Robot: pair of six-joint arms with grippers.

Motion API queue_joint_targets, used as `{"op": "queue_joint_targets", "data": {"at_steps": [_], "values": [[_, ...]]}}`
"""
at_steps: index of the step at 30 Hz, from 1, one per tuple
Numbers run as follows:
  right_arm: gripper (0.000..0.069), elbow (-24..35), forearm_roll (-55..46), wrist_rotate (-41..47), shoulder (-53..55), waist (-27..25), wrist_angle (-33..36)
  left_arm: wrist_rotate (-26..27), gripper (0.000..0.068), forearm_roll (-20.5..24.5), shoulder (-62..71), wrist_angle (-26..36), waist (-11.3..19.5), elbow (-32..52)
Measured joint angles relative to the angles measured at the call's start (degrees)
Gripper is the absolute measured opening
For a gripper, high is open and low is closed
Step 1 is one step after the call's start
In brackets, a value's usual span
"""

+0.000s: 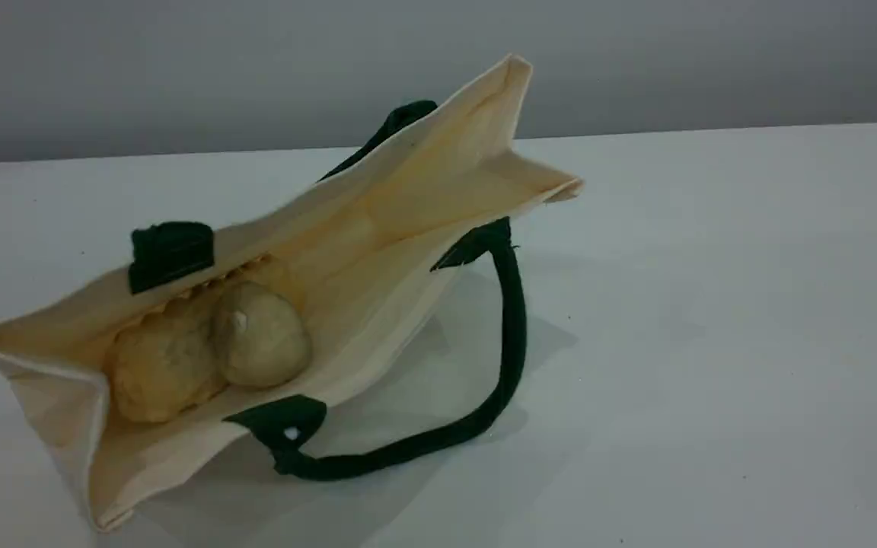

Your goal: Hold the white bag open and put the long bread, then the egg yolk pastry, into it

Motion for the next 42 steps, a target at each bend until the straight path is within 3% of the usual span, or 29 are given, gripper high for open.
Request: {"op": "queue_joint_targets", "data": {"at_steps": [6,15,20,25,33,42], "values": [[0.0591,4.72,0.78,-0.36,-8.74,0.0,0.02,-0.83,0.0536,-0.05,-13.86,-0.05,0.0,10.87],[0.0591,20.08,1.3,-5.75,-23.55,0.0,-2.74,-4.57,0.0536,-0.43,-30.34,-0.12,0.0,28.66],[0.0591,28.68,3.28,-8.17,-25.2,0.02,-5.28,-6.18,0.0536,-0.38,-34.01,-0.35,0.0,38.82],[0.0591,34.14,5.59,-8.94,-25.1,0.02,-8.33,-6.18,0.0536,-0.32,-34.22,-4.95,0.0,46.73],[0.0591,35.31,6.59,-8.94,-25.1,0.02,-7.5,-6.18,0.0536,0.19,-34.22,-7.59,0.0,49.16],[0.059,35.31,6.59,-8.83,-25.1,0.02,-7.31,-10.29,0.0536,4.9,-34.7,-7.57,0.0,49.16]]}}
